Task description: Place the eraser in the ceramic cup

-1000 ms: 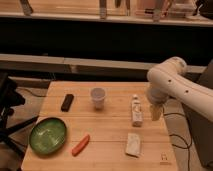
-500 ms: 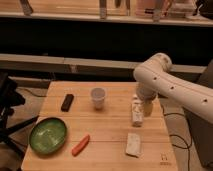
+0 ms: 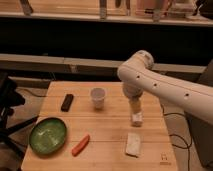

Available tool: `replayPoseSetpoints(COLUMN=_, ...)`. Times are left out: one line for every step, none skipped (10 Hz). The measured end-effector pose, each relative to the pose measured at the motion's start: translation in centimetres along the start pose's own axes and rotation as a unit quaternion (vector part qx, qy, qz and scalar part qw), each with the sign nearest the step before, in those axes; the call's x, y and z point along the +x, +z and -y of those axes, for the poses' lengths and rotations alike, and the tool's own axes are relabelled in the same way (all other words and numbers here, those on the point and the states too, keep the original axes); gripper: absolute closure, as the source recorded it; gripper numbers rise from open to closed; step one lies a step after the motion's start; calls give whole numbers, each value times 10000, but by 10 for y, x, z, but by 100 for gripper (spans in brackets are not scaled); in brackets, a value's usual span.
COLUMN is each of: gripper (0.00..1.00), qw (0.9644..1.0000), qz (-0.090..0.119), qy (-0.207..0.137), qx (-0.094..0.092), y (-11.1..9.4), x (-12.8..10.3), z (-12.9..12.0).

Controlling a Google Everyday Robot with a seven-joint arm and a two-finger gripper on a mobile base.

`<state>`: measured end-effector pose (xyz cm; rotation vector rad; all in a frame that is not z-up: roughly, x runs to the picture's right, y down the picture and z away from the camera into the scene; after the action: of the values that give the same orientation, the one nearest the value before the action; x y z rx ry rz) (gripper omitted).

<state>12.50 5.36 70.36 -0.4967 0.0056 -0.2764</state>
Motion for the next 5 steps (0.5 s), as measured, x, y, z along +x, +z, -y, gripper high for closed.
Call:
replayPoseSetpoints(gripper=20, qw=9999, qz=33, qy=-114, qx=24, y=-1, x=-14, z=8)
replayPoseSetpoints(gripper=20, qw=9997, qz=62, qy=-217, qx=36, y=-2, x=-31, z=16)
replayPoseSetpoints(gripper=20, qw=9995, qz=79, qy=-290, qx=48, y=-3, x=-40, z=22)
replayPoseSetpoints(gripper=20, qw=9992, qz=99, qy=-386, qx=63, y=-4, x=-50, z=27)
replayPoseSetpoints(gripper=20, qw=9987, qz=121, qy=-490, qx=71, y=-5, x=-57, z=31)
